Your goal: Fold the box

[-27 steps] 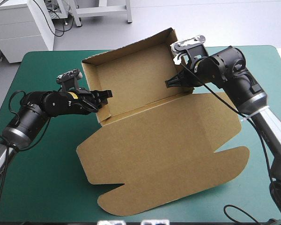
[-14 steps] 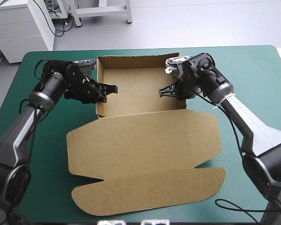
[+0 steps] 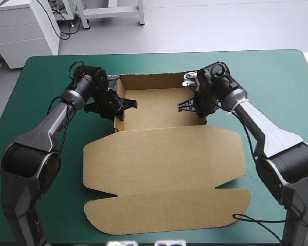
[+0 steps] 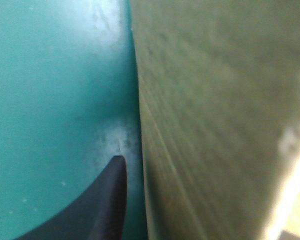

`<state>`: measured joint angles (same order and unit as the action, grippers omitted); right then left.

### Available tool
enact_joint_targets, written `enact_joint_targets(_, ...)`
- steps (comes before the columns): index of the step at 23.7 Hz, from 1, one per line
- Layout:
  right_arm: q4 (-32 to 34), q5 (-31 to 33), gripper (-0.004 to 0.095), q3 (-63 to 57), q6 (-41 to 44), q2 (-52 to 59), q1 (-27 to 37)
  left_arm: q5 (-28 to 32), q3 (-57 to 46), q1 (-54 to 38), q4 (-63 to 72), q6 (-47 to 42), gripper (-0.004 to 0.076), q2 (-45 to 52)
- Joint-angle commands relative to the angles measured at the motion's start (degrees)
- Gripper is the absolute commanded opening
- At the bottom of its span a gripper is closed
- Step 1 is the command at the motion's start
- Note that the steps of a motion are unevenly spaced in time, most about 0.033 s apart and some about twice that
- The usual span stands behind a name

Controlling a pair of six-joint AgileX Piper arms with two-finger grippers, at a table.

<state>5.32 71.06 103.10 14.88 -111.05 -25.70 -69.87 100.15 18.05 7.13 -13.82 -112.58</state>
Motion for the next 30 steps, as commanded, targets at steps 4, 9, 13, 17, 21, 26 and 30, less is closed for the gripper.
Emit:
enact_joint_targets(4,1.46,0.39,-0.0013,1.69,-2.51,1.01,0.42,-3.9,1.79,0.27,0.69,1.72,-0.0006,1.79)
enact_joint_targets(9,-1.0,0.03,-0.0011,1.69,-3.19,0.37,0.42,-3.62,1.79,0.27,0.69,5.02,-0.0003,1.67)
enact_joint_targets(13,-1.26,0.05,0.008,1.69,-4.2,0.37,0.42,-3.84,1.79,0.27,1.4,6.21,0.015,1.67)
enact_joint_targets(17,-1.38,0.05,0.0324,1.69,-4.29,0.37,0.42,-3.84,1.79,0.27,1.54,6.21,0.0358,1.67)
enact_joint_targets(21,-2.54,-2.81,0.0639,1.79,-4.21,0.49,0.42,-3.84,3.45,0.16,1.32,5.84,0.0408,1.67)
enact_joint_targets(26,-1.1,-2.95,0.0672,5.54,-4.21,0.49,0.42,-3.84,13.79,0.16,-0.02,5.84,0.0408,1.67)
enact_joint_targets(30,1.28,0.5,0.0673,13.49,-4.21,0.49,0.42,-3.89,21.72,0.16,-0.89,5.84,0.0408,1.91)
